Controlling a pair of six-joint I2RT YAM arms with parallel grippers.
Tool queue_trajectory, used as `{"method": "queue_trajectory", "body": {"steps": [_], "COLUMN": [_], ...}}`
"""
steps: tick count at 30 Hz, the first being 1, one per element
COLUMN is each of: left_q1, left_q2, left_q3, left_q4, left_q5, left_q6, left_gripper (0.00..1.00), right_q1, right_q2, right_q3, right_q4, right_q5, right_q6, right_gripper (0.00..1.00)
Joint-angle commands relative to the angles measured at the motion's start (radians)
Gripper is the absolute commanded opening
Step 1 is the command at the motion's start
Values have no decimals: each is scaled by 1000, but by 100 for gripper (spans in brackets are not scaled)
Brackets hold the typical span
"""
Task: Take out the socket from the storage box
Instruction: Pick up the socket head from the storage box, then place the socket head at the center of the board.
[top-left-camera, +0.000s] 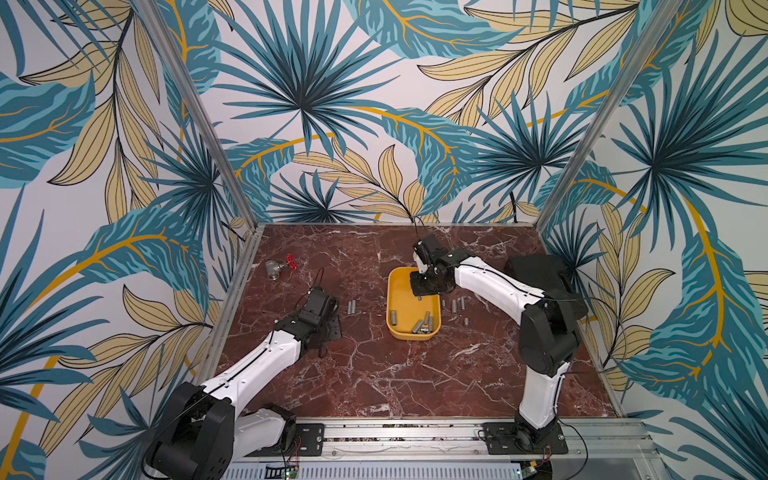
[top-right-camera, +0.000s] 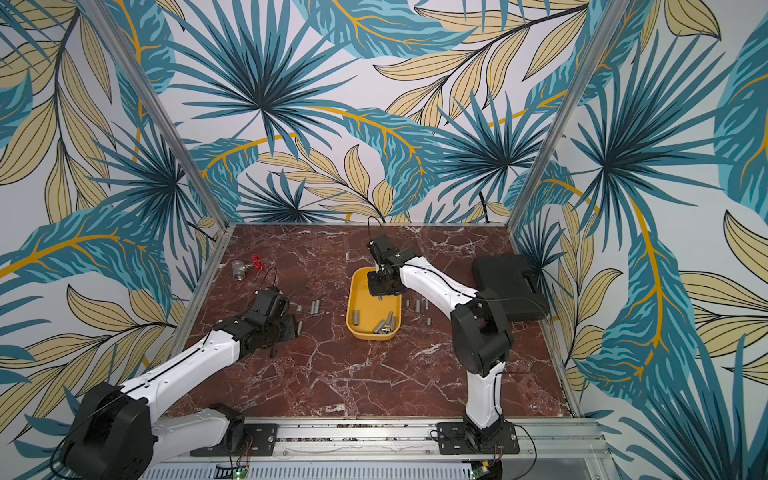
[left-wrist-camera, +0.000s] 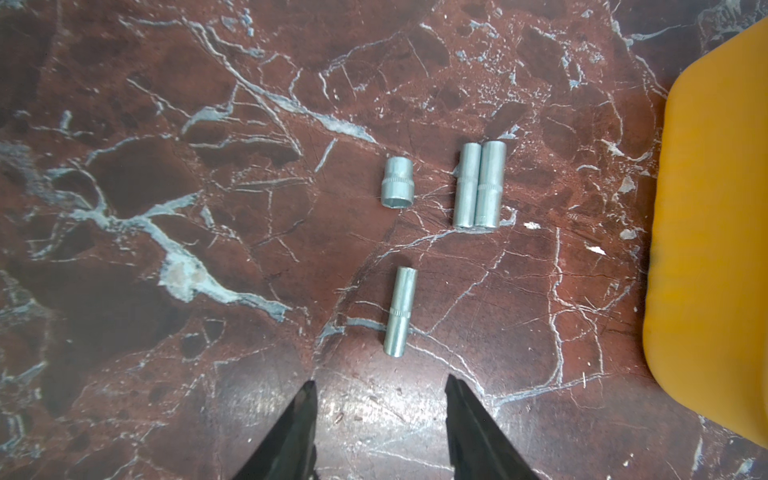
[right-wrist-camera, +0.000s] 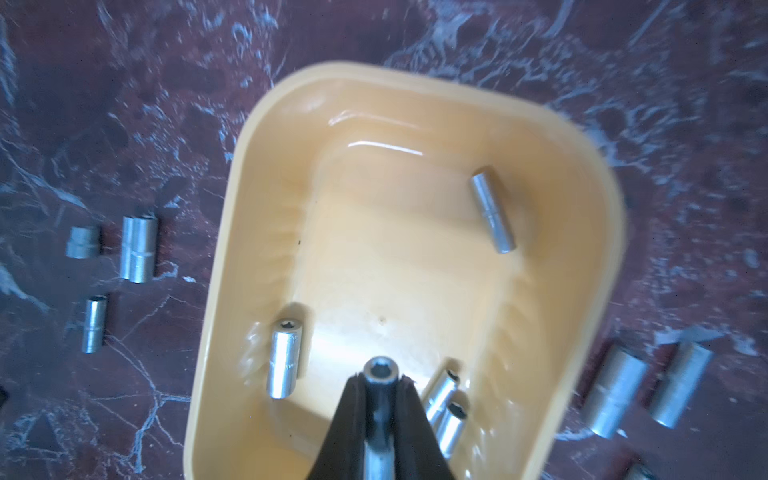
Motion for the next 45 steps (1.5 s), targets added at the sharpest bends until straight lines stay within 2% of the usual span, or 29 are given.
{"method": "queue_trajectory", "body": {"steps": [1, 9, 17, 25, 37, 45], "left_q1": [7, 7, 6, 6, 7, 6], "left_q2": [-10, -4, 1, 5, 12, 12], "left_q3": [-23, -25, -22, -19, -23, -23], "left_q4": [19, 22, 27, 27, 31, 36], "left_q5": [3, 9, 17, 19, 28, 32], "left_q6": [-6, -7, -6, -4, -10, -13], "left_gripper": [53, 53, 53, 53, 54, 54], "right_q1": [-40, -148, -169, -180, -185, -185], "right_q2": [-74, -174, -157, -120, -84, -86], "right_q3": [-64, -279, -426, -448, -478, -478], "right_q4": [-6, 31, 86, 83, 108, 109], "right_q5": [-4, 6, 20, 67, 54, 50], "right_q6": [-10, -7, 13, -3, 2, 6], "right_gripper": [9, 9, 9, 10, 12, 18]}}
